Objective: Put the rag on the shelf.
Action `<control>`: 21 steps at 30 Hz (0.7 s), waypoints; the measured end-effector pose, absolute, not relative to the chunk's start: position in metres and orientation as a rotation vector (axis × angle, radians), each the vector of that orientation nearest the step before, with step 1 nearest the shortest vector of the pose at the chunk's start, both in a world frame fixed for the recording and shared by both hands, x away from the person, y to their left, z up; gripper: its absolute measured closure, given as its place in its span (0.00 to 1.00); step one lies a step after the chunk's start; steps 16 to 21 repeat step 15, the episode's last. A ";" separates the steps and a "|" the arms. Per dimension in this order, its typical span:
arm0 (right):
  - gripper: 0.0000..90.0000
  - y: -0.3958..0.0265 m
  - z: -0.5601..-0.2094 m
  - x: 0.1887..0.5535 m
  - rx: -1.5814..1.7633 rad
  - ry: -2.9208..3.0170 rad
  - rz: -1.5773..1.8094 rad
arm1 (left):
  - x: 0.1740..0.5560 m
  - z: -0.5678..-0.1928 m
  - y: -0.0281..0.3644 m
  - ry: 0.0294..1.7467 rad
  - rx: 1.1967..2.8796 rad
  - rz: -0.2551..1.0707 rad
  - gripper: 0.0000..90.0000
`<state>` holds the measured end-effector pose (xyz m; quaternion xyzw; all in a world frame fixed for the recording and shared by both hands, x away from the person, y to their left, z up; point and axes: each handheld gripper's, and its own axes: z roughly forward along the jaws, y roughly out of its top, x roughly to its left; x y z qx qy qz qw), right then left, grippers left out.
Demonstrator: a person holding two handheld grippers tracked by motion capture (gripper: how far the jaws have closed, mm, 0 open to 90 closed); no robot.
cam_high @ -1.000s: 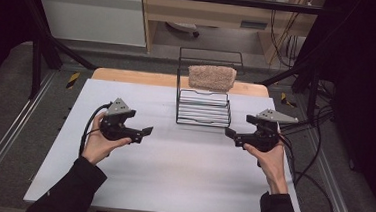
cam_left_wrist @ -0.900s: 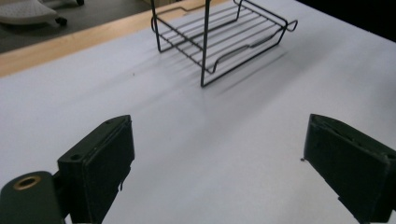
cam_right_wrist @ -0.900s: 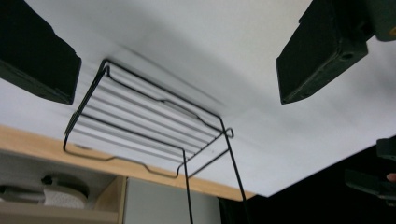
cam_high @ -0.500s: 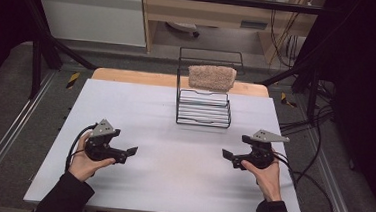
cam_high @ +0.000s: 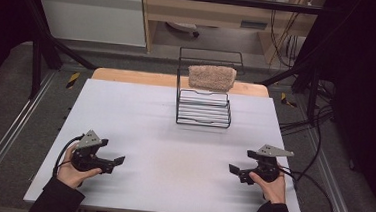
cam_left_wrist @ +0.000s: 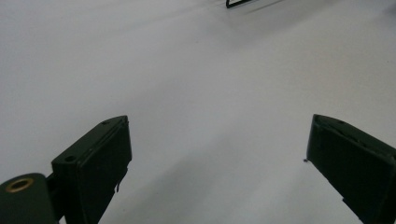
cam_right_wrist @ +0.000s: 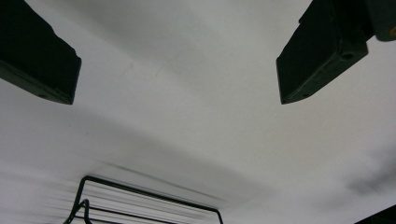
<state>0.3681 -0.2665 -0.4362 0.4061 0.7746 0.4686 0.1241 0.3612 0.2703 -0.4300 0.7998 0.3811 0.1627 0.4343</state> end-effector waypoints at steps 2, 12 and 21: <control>0.01 -0.270 -0.440 0.366 1.195 2.260 1.369 | 0.360 -0.432 0.274 0.952 1.988 0.400 0.07; 0.01 -0.274 -0.447 0.362 1.201 2.299 1.343 | 0.357 -0.440 0.277 0.960 1.998 0.393 0.07; 0.01 -0.274 -0.447 0.361 1.197 2.302 1.345 | 0.357 -0.440 0.277 0.954 2.007 0.396 0.07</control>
